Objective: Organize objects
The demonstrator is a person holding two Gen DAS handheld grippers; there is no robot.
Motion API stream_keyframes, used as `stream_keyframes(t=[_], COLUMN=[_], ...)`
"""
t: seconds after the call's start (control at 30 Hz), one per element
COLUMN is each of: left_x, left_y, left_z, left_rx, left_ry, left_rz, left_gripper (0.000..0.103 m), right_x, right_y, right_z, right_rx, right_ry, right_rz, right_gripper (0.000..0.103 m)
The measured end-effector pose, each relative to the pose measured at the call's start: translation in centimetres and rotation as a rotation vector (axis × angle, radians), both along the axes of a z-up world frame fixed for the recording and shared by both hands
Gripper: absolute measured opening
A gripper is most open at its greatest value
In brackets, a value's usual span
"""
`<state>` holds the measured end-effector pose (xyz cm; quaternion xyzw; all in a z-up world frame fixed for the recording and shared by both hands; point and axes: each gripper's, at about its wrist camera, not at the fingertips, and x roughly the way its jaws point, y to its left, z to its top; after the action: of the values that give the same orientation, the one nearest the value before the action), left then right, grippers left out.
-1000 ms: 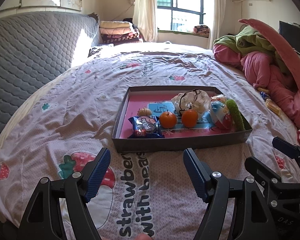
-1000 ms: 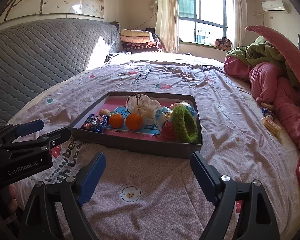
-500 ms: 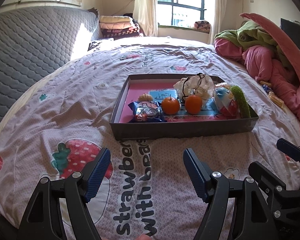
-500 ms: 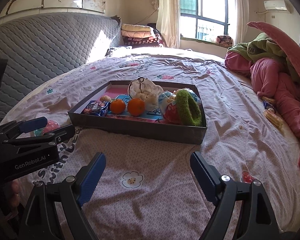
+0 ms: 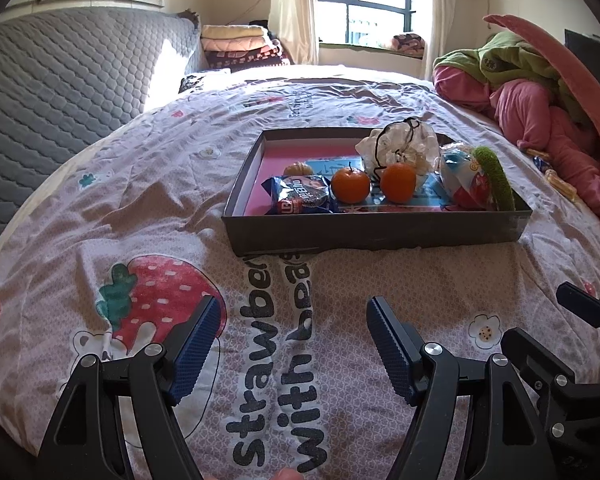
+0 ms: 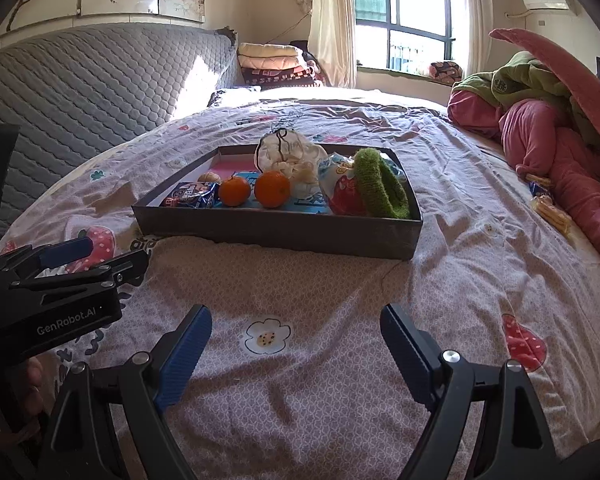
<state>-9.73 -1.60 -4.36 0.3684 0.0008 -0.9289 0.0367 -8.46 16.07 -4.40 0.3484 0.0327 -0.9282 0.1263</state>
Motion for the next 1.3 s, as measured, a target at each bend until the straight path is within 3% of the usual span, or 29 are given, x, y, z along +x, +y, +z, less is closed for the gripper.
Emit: stream_keyframes(t=[0.4, 1.3], left_x=[0.3, 0.3], left_y=[0.2, 0.7], left_z=[-0.4, -1.0], left_rx=[0.003, -0.023], left_ry=[-0.002, -0.009], left_rz=[-0.027, -0.038], left_gripper=[0.076, 0.076], right_x=[-0.2, -0.1], right_y=[0.6, 0.3], right_z=[-1.3, -2.1], right_rx=[-0.032, 0.0], right_ry=[-0.039, -0.061], right_rz=[-0.029, -0.03], right_gripper=[0.086, 0.086])
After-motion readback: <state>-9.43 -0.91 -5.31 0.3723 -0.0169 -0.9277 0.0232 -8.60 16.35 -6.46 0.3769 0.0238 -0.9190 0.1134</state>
